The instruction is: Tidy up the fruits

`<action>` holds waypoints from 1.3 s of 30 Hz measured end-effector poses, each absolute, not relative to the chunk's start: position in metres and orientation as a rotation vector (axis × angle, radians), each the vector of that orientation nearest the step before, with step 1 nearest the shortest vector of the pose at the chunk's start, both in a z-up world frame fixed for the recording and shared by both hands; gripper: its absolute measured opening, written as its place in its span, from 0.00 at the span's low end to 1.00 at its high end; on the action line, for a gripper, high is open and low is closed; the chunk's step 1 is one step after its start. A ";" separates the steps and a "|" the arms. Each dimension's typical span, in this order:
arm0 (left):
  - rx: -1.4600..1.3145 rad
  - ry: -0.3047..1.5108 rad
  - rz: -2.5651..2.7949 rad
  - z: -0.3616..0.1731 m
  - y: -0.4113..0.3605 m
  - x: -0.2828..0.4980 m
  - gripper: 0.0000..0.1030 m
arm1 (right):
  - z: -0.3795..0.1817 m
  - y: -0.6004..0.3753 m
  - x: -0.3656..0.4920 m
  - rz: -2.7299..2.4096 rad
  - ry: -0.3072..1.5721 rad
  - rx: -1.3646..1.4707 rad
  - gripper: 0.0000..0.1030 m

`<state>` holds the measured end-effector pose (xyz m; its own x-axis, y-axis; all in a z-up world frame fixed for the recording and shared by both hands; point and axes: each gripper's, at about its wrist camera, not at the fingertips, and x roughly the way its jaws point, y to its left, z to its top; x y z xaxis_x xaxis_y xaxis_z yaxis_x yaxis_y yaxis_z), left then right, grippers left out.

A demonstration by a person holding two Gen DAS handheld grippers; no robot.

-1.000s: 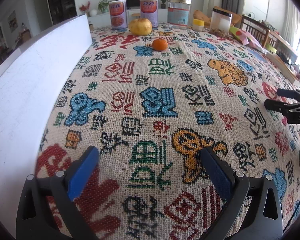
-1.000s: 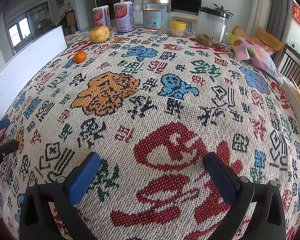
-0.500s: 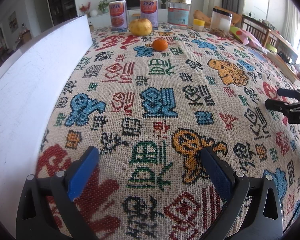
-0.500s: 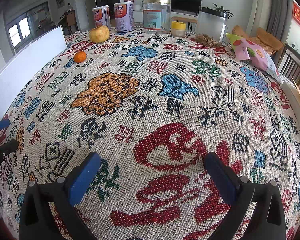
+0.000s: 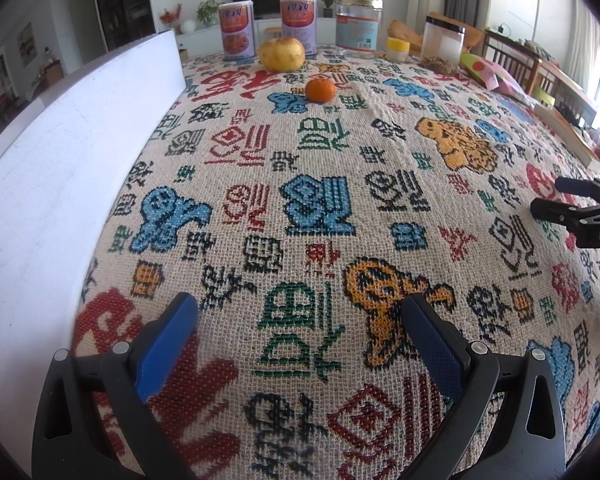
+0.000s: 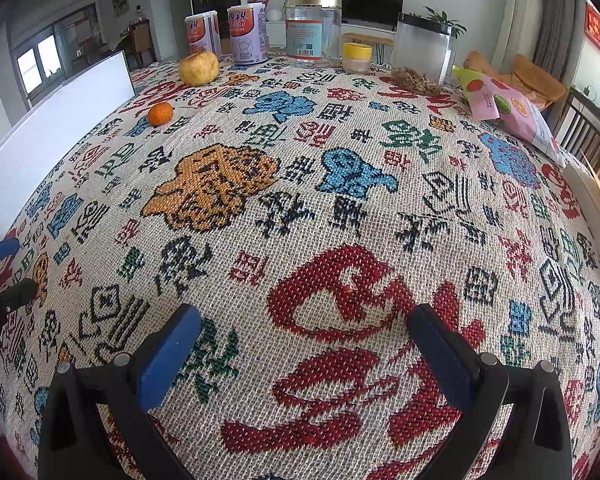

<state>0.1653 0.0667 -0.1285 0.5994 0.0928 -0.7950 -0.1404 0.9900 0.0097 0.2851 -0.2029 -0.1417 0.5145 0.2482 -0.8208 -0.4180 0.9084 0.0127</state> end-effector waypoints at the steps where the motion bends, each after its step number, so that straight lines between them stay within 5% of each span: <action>1: -0.058 0.919 0.134 -0.129 0.067 0.166 1.00 | -0.142 -0.203 0.285 0.403 0.950 -0.196 1.00; 23: -0.119 0.896 0.025 -0.099 0.076 0.176 0.97 | -0.142 -0.203 0.285 0.403 0.950 -0.196 1.00; 29: -0.258 0.758 0.029 -0.049 0.086 0.258 0.98 | -0.142 -0.203 0.285 0.403 0.950 -0.196 1.00; 39: -0.115 0.934 0.124 -0.118 0.077 0.376 0.92 | -0.142 -0.203 0.285 0.403 0.950 -0.196 1.00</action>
